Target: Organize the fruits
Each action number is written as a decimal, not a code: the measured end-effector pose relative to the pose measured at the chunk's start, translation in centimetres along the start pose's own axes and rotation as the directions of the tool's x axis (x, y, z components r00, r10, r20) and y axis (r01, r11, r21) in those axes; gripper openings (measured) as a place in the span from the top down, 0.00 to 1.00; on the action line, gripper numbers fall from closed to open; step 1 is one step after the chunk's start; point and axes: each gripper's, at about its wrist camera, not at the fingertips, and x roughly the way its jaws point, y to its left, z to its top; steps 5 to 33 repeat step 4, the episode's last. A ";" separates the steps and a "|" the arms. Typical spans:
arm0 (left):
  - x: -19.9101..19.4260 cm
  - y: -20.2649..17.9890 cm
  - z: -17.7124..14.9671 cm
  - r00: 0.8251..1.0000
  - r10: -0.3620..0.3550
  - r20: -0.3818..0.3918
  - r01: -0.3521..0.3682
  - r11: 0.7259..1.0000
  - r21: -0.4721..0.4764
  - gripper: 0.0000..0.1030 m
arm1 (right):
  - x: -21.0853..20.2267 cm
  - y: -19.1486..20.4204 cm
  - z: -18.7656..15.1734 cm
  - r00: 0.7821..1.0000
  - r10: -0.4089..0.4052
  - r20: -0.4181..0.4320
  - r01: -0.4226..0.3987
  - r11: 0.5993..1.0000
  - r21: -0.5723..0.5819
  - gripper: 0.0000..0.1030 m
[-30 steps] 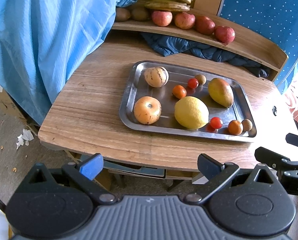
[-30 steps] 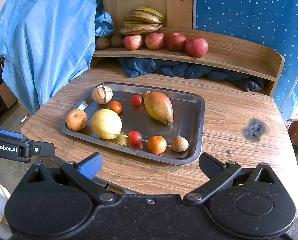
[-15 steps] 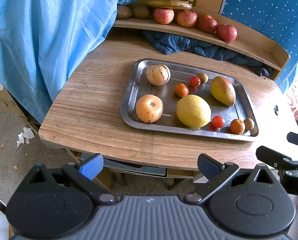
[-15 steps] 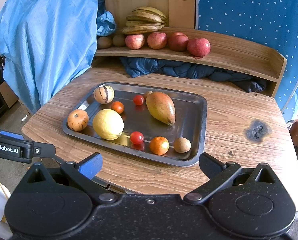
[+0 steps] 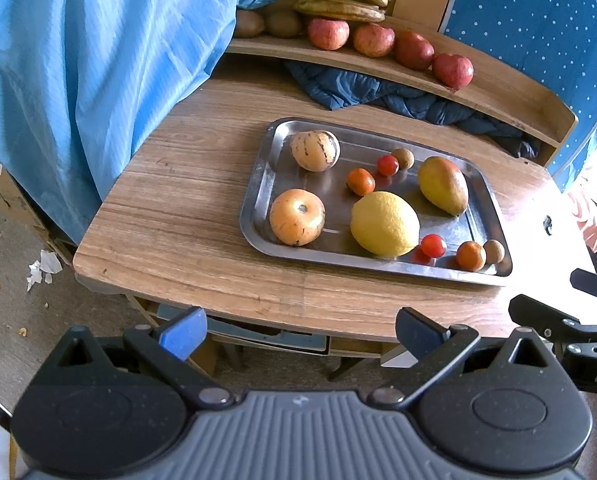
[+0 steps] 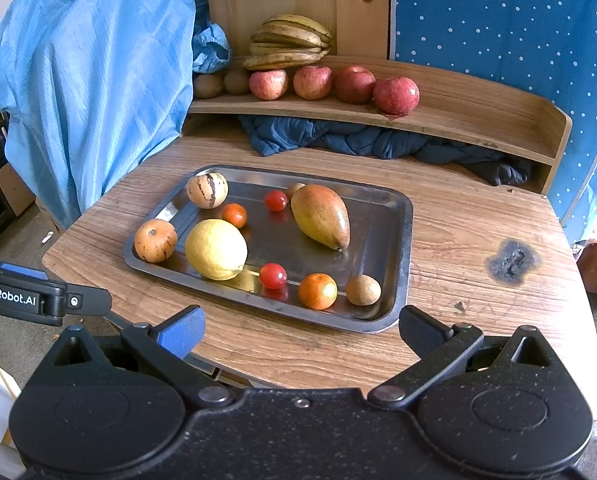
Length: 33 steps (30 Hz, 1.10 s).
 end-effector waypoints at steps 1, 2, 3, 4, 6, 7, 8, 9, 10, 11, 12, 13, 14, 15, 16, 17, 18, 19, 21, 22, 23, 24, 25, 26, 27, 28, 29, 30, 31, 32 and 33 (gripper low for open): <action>0.0 0.1 0.0 1.000 -0.004 0.002 0.004 1.000 -0.004 0.01 | 0.0 0.0 0.0 1.000 0.000 0.000 0.000 1.000 0.000 0.01; 0.0 0.1 0.0 1.000 -0.005 0.003 0.005 1.000 -0.005 0.00 | 0.0 0.0 0.0 1.000 0.000 0.000 0.000 1.000 0.000 0.01; 0.0 0.2 0.0 1.000 -0.003 0.003 0.003 1.000 -0.005 0.00 | 0.0 0.0 0.0 1.000 0.000 -0.001 0.000 1.000 0.000 0.01; 0.0 0.2 0.0 1.000 -0.002 0.002 0.002 1.000 -0.005 0.00 | 0.0 0.0 0.0 1.000 -0.001 0.000 0.001 1.000 0.001 0.01; 0.0 0.2 0.0 1.000 -0.002 0.002 0.002 1.000 -0.005 0.00 | 0.0 0.0 0.0 1.000 -0.001 0.000 0.001 1.000 0.001 0.01; 0.0 0.2 0.0 1.000 -0.002 0.002 0.002 1.000 -0.005 0.00 | 0.0 0.0 0.0 1.000 -0.001 0.000 0.001 1.000 0.001 0.01; 0.0 0.2 0.0 1.000 -0.002 0.002 0.002 1.000 -0.005 0.00 | 0.0 0.0 0.0 1.000 -0.001 0.000 0.001 1.000 0.001 0.01; 0.0 0.2 0.0 1.000 -0.002 0.002 0.002 1.000 -0.005 0.00 | 0.0 0.0 0.0 1.000 -0.001 0.000 0.001 1.000 0.001 0.01; 0.0 0.2 0.0 1.000 -0.002 0.002 0.002 1.000 -0.005 0.00 | 0.0 0.0 0.0 1.000 -0.001 0.000 0.001 1.000 0.001 0.01; 0.0 0.2 0.0 1.000 -0.002 0.002 0.002 1.000 -0.005 0.00 | 0.0 0.0 0.0 1.000 -0.001 0.000 0.001 1.000 0.001 0.01; 0.0 0.2 0.0 1.000 -0.002 0.002 0.002 1.000 -0.005 0.00 | 0.0 0.0 0.0 1.000 -0.001 0.000 0.001 1.000 0.001 0.01; 0.0 0.2 0.0 1.000 -0.002 0.002 0.002 1.000 -0.005 0.00 | 0.0 0.0 0.0 1.000 -0.001 0.000 0.001 1.000 0.001 0.01; 0.0 0.2 0.0 1.000 -0.002 0.002 0.002 1.000 -0.005 0.00 | 0.0 0.0 0.0 1.000 -0.001 0.000 0.001 1.000 0.001 0.01; 0.0 0.2 0.0 1.000 -0.002 0.002 0.002 1.000 -0.005 0.00 | 0.0 0.0 0.0 1.000 -0.001 0.000 0.001 1.000 0.001 0.01; 0.0 0.2 0.0 1.000 -0.002 0.002 0.002 1.000 -0.005 0.00 | 0.0 0.0 0.0 1.000 -0.001 0.000 0.001 1.000 0.001 0.01; 0.0 0.2 0.0 1.000 -0.002 0.002 0.002 1.000 -0.005 0.00 | 0.0 0.0 0.0 1.000 -0.001 0.000 0.001 1.000 0.001 0.01; 0.0 0.2 0.0 1.000 -0.002 0.002 0.002 1.000 -0.005 0.00 | 0.0 0.0 0.0 1.000 -0.001 0.000 0.001 1.000 0.001 0.01; 0.0 0.2 0.0 1.000 -0.002 0.002 0.002 1.000 -0.005 0.00 | 0.0 0.0 0.0 1.000 -0.001 0.000 0.001 1.000 0.001 0.01; 0.0 0.2 0.0 1.000 -0.002 0.002 0.002 1.000 -0.005 0.00 | 0.0 0.0 0.0 1.000 -0.001 0.000 0.001 1.000 0.001 0.01; 0.0 0.2 0.0 1.000 -0.002 0.002 0.002 1.000 -0.005 0.00 | 0.0 0.0 0.0 1.000 -0.001 0.000 0.001 1.000 0.001 0.01; 0.0 0.2 0.0 1.000 -0.002 0.002 0.002 1.000 -0.005 0.00 | 0.0 0.0 0.0 1.000 -0.001 0.000 0.001 1.000 0.001 0.01; 0.0 0.2 0.0 1.000 -0.002 0.002 0.002 1.000 -0.005 0.00 | 0.0 0.0 0.0 1.000 -0.001 0.000 0.001 1.000 0.001 0.01; 0.0 0.2 0.0 1.000 -0.002 0.002 0.002 1.000 -0.005 0.00 | 0.0 0.0 0.0 1.000 -0.001 0.000 0.001 1.000 0.001 0.01; 0.0 0.2 0.0 1.000 -0.002 0.002 0.002 1.000 -0.005 0.00 | 0.0 0.0 0.0 1.000 -0.001 0.000 0.001 1.000 0.001 0.01; 0.0 0.2 0.0 1.000 -0.002 0.002 0.002 1.000 -0.005 0.00 | 0.0 0.0 0.0 1.000 -0.001 0.000 0.001 1.000 0.001 0.01; 0.0 0.2 0.0 1.000 -0.002 0.002 0.002 1.000 -0.005 0.00 | 0.0 0.0 0.0 1.000 -0.001 0.000 0.001 1.000 0.001 0.01; 0.0 0.2 0.0 1.000 -0.002 0.002 0.002 1.000 -0.005 0.00 | 0.0 0.0 0.0 1.000 -0.001 0.000 0.001 1.000 0.001 0.01; 0.0 0.2 0.0 1.000 -0.002 0.002 0.002 1.000 -0.005 0.00 | 0.0 0.0 0.0 1.000 -0.001 0.000 0.001 1.000 0.001 0.01; 0.0 0.2 0.0 1.000 -0.002 0.002 0.002 1.000 -0.005 0.00 | 0.0 0.0 0.0 1.000 -0.001 0.000 0.001 1.000 0.001 0.01; 0.0 0.2 0.0 1.000 -0.002 0.002 0.002 1.000 -0.005 0.00 | 0.0 0.0 0.0 1.000 -0.001 0.000 0.001 1.000 0.001 0.01; 0.0 0.2 0.0 1.000 -0.002 0.002 0.002 1.000 -0.005 0.00 | 0.0 0.0 0.0 1.000 -0.001 0.000 0.001 1.000 0.001 0.01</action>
